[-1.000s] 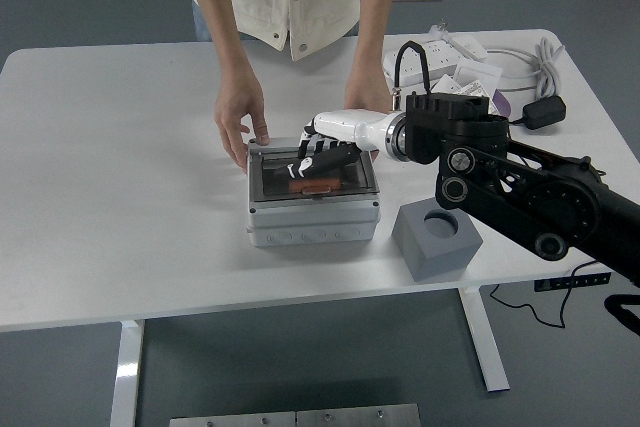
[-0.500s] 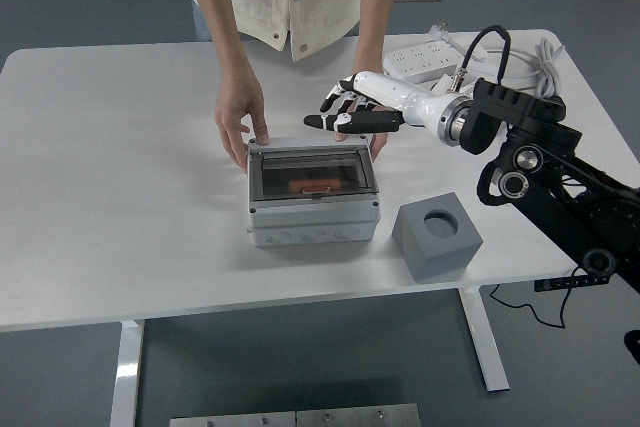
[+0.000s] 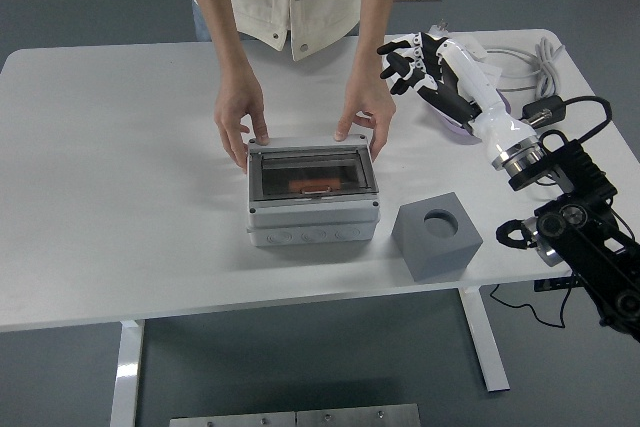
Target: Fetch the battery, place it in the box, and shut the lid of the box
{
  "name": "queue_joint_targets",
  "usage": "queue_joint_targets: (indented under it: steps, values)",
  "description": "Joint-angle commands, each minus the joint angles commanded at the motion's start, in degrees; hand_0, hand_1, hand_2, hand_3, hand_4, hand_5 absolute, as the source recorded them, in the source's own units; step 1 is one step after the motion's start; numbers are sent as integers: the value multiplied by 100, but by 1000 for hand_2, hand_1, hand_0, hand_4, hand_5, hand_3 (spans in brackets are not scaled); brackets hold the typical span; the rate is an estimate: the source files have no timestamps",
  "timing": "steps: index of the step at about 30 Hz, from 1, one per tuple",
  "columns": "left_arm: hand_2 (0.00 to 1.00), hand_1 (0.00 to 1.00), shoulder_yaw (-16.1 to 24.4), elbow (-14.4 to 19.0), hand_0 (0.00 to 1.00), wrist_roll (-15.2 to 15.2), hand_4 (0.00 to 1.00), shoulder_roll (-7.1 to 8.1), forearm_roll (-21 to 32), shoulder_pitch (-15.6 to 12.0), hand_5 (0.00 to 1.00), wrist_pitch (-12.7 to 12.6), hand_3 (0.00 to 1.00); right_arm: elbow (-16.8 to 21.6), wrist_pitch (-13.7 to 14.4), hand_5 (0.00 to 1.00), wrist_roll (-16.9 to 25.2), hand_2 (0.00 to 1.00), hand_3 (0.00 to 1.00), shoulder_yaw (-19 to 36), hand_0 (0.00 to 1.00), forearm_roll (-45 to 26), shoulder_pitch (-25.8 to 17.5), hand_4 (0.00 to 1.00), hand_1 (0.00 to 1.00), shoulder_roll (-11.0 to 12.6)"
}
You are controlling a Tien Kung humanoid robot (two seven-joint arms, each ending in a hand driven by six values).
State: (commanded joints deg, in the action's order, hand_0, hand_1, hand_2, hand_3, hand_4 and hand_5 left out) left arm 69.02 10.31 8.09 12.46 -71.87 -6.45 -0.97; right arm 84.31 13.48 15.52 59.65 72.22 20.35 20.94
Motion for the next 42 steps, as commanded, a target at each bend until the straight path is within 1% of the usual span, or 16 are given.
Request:
queue_joint_targets:
  steps: [1, 4, 5, 6, 10, 11, 16, 17, 27, 34, 35, 40, 42]
  values:
    - [594, 753, -2, 0, 585, -4, 45, -5, 6, -1, 2, 0, 518, -32, 188, 533, 181, 419, 528, -11, 308, -140, -96, 773, 345, -19]
    - [594, 753, 6, 0, 585, -10, 45, -10, -1, -5, 2, 1, 518, -115, 573, 533, 580, 419, 528, 8, 308, -539, -347, 773, 345, -75]
    - [594, 753, 10, 0, 586, -12, 48, -10, -4, -7, 2, 0, 516, -149, 639, 481, 686, 440, 570, 19, 353, -674, -422, 737, 361, -94]
    - [594, 753, 9, 0, 586, -15, 48, -9, -3, -7, 2, -1, 516, -205, 660, 481, 815, 440, 570, 40, 353, -892, -536, 737, 361, -127]
    - [594, 753, -28, 0, 586, -27, 48, -11, 36, -3, 2, -1, 516, -334, 558, 481, 892, 440, 570, 86, 353, -1403, -782, 737, 361, -198]
    - [593, 753, -30, 0, 585, -30, 46, -13, 39, -1, 2, -3, 515, -369, 545, 482, 907, 443, 576, 84, 368, -1544, -836, 738, 365, -212]
    - [593, 753, -7, 0, 585, -30, 46, -16, 17, 7, 2, -5, 515, -466, 534, 482, 953, 443, 576, 20, 368, -1887, -932, 738, 365, -230]
    - [594, 753, -6, 0, 585, -31, 46, -17, 14, 9, 2, -4, 516, -478, 530, 486, 954, 448, 574, 12, 394, -1910, -943, 739, 368, -234]
    - [594, 753, -7, 0, 586, -37, 46, -15, 14, 17, 2, 3, 517, -409, 372, 492, 824, 447, 568, 62, 391, -1834, -1100, 746, 367, -226]
    - [595, 753, -2, 0, 586, -42, 46, -3, 11, 26, 2, 3, 517, -401, 254, 490, 706, 451, 572, -31, 396, -1766, -1150, 744, 370, -193]
    - [593, 752, -21, 0, 586, -48, 46, 1, 28, 30, 2, 2, 516, -403, 249, 495, 701, 473, 589, -43, 449, -1768, -1152, 745, 393, -193]
    - [593, 752, -82, 0, 586, -69, 46, 30, 72, 58, 2, 1, 516, -419, 241, 495, 693, 473, 589, -93, 449, -1764, -1167, 745, 393, -198]
    - [593, 753, -86, 0, 586, -71, 47, 46, 65, 70, 2, 2, 517, -430, 241, 495, 691, 481, 595, -98, 469, -1753, -1170, 747, 403, -203]
